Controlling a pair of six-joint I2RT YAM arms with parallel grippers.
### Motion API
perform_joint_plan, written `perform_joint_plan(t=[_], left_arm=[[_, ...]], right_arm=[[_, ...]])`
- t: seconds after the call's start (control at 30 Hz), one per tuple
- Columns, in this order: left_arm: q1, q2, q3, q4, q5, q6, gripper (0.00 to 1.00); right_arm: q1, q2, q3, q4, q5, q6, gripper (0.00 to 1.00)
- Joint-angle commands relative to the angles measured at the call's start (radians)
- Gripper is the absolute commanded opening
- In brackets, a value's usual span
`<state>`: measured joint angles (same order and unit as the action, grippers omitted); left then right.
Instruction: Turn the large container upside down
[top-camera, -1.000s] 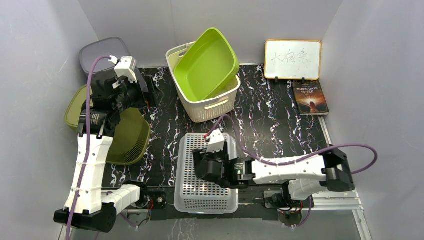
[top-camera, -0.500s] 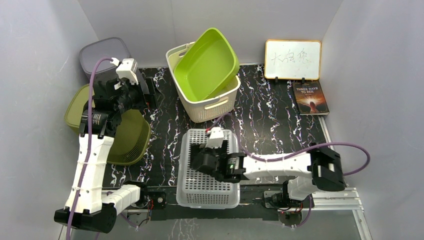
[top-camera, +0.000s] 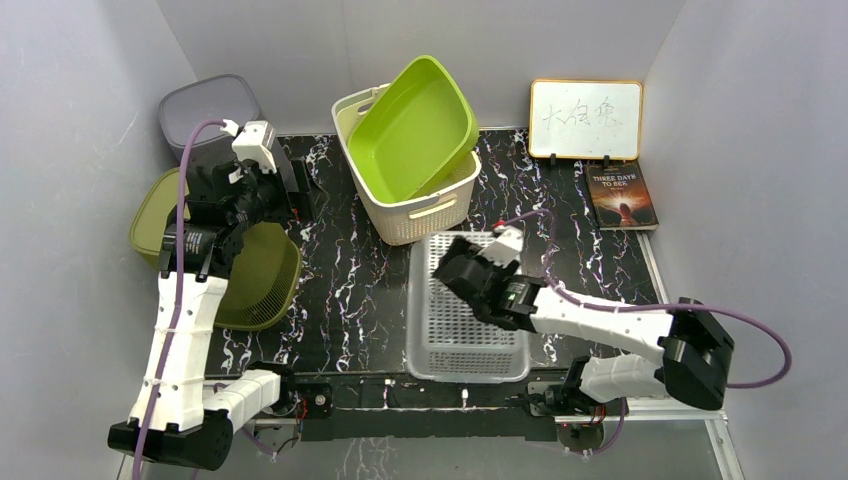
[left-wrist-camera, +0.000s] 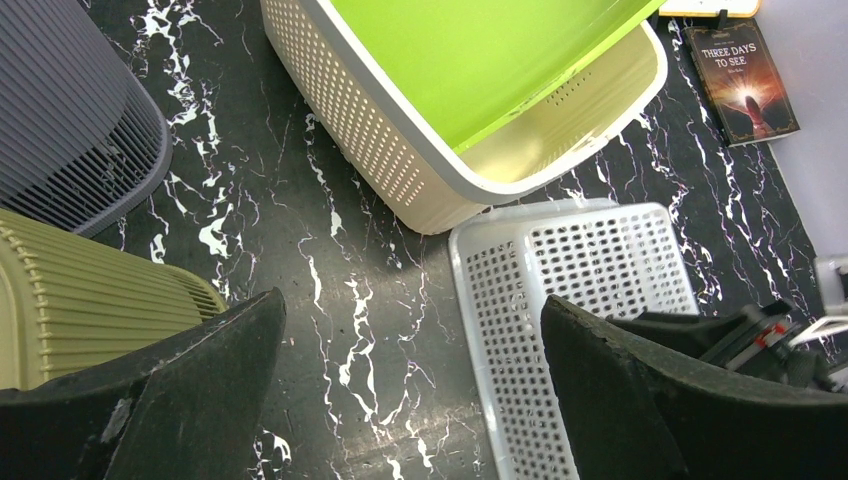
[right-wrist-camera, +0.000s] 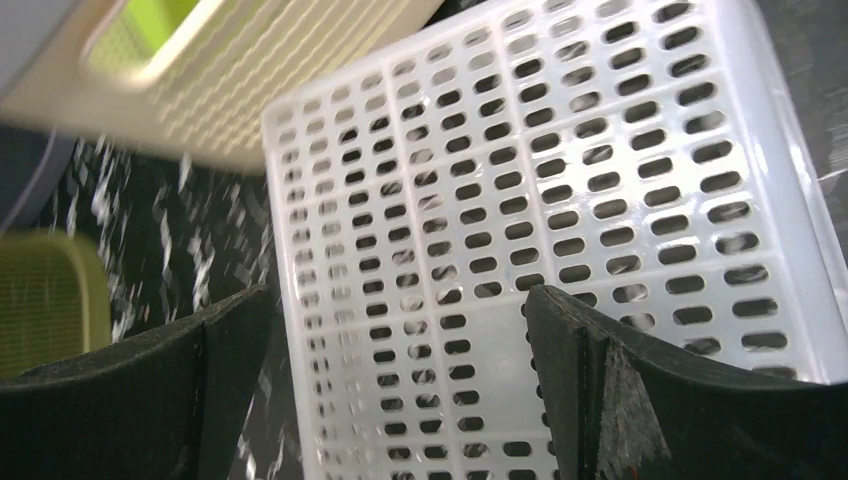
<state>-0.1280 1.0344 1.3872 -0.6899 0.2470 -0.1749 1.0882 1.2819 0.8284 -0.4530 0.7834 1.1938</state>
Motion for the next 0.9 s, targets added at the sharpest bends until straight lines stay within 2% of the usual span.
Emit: perform_joint_plan(t=[0.0, 0.17, 0.3, 0.53, 0.77, 0.87], left_arm=[[-0.002, -0.021, -0.008, -0.001, 0.012, 0.005, 0.98], [-0.002, -0.027, -0.01, -0.005, 0.012, 0.009, 0.98], [-0.002, -0.028, -0.014, -0.01, 0.01, 0.016, 0.99], [-0.002, -0.031, -0.029, -0.008, 0.016, 0.022, 0.98], [-0.002, -0.023, -0.026, -0.003, 0.019, 0.023, 0.98], [-0.002, -0.023, -0.037, 0.009, 0.026, 0.016, 0.98]], right_arm=[[-0.171, -0.063, -0.11, -0.197, 0.015, 0.011, 0.98], [-0.325, -0.149, -0.161, -0.154, 0.028, -0.007, 0.98], [-0.454, -0.158, -0.16, -0.16, 0.056, -0.035, 0.98], [-0.729, -0.164, -0.132, -0.04, -0.001, -0.231, 0.98], [-0.742, -0.165, 0.008, -0.109, 0.092, -0.315, 0.98], [-0.741, -0.185, 0.048, -0.07, 0.042, -0.431, 0.98]])
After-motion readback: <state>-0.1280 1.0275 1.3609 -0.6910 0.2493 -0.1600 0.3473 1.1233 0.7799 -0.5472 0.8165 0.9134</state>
